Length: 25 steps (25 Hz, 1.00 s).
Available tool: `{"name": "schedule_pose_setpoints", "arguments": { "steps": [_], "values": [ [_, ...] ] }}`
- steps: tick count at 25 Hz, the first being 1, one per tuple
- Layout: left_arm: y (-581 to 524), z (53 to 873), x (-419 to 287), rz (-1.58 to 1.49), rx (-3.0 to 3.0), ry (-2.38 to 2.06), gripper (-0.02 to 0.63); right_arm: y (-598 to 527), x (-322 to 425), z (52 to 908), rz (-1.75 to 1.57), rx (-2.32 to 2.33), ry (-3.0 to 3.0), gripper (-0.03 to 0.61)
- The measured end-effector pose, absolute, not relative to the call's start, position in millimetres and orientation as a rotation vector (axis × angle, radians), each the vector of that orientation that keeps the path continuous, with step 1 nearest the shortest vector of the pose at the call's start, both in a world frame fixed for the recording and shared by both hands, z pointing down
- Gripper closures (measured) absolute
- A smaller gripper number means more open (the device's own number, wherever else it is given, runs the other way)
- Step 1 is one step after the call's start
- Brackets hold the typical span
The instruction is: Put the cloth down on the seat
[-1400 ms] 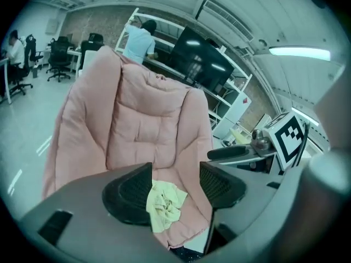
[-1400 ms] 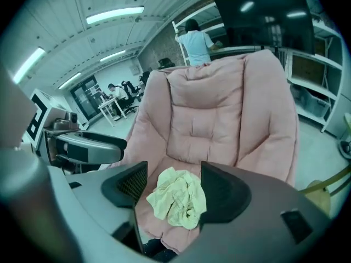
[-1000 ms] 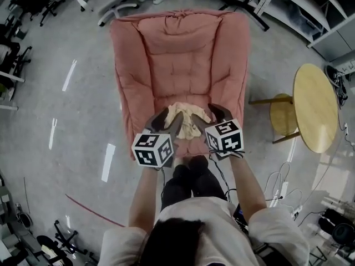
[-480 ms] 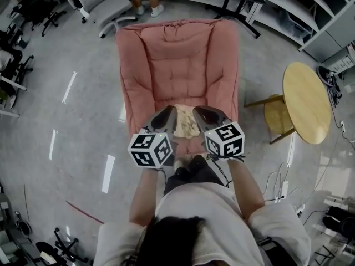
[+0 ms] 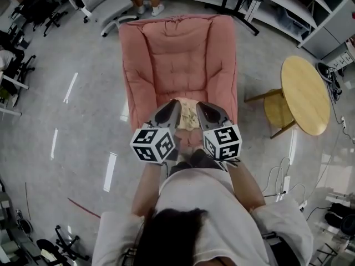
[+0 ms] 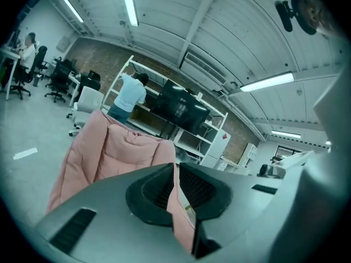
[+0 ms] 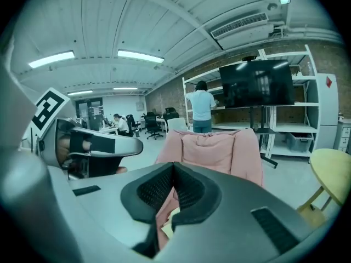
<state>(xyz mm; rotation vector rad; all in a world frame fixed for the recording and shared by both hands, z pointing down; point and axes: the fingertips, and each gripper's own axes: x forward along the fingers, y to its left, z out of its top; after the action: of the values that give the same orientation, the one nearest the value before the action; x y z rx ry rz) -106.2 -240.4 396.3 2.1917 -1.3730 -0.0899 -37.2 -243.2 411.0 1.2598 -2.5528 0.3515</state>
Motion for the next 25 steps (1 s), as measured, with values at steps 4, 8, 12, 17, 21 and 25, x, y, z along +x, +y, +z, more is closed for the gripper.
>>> {"name": "schedule_pose_setpoints", "arguments": {
  "steps": [4, 8, 12, 17, 21, 25],
  "values": [
    [-235.1, 386.6, -102.2, -0.114, 2.231, -1.394, 0.569, -242.1, -37.2, 403.3, 0.341, 1.283, -2.557, 0.552],
    [-235.5, 388.6, -99.7, -0.097, 2.224, -1.415, 0.569, -241.8, -36.8, 400.5, 0.337, 1.293, -2.567, 0.552],
    [-235.5, 392.1, -106.8, -0.044, 2.207, -1.473, 0.581, -241.4, -42.1, 399.2, 0.319, 1.287, -2.566, 0.552],
    [-236.0, 394.3, -106.7, 0.009, 2.235, -1.521, 0.587, -242.8, -42.8, 403.1, 0.325, 1.284, -2.563, 0.552],
    [-233.7, 405.3, -108.4, 0.068, 2.229, -1.529, 0.588, -241.6, -47.9, 408.9, 0.325, 1.265, -2.559, 0.552],
    [-229.4, 413.0, -108.7, 0.114, 2.227, -1.538, 0.588, -240.2, -50.4, 413.3, 0.325, 1.256, -2.547, 0.552]
  ]
}}
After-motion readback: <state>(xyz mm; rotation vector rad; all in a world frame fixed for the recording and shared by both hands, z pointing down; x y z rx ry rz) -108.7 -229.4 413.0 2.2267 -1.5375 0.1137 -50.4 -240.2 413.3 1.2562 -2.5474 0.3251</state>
